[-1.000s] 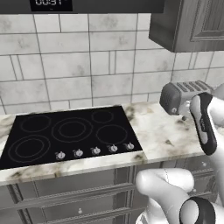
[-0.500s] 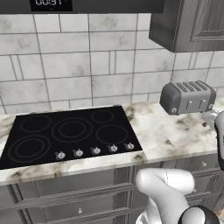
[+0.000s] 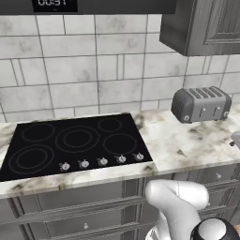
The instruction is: Take the tongs from the drawer on the right and place them on the dining counter next to the tray containing the hot dog.
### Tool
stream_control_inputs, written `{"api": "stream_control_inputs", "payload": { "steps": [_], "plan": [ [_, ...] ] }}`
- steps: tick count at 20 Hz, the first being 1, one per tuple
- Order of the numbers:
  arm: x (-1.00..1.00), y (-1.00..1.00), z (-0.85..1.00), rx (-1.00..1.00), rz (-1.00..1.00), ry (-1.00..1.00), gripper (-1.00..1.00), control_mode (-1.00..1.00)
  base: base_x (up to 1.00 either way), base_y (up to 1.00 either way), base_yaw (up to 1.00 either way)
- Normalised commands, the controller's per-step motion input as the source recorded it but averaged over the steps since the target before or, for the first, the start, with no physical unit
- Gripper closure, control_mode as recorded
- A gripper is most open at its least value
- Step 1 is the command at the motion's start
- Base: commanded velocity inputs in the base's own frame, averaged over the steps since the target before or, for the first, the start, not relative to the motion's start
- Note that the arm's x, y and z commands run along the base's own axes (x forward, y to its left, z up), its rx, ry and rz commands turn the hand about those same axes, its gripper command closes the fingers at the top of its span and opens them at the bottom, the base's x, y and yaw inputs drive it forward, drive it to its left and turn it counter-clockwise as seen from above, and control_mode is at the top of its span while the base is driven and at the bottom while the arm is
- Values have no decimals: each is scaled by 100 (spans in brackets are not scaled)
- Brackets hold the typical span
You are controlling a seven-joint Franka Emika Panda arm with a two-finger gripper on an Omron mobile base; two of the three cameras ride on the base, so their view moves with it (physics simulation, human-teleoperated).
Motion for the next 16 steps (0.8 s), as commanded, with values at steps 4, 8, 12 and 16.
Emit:
{"api": "stream_control_inputs", "payload": {
  "steps": [4, 8, 12, 16],
  "plan": [
    [-31, -21, -47, 16, -5, -24, -100, -100, 0, 0, 0],
    [-21, -13, -49, 15, -4, -23, -100, -100, 0, 0, 0],
    [-3, -9, -44, 12, -1, -9, -100, -100, 0, 0, 0],
    [0, -17, -33, 10, -1, -3, -100, -100, 0, 0, 0]
  ]
}}
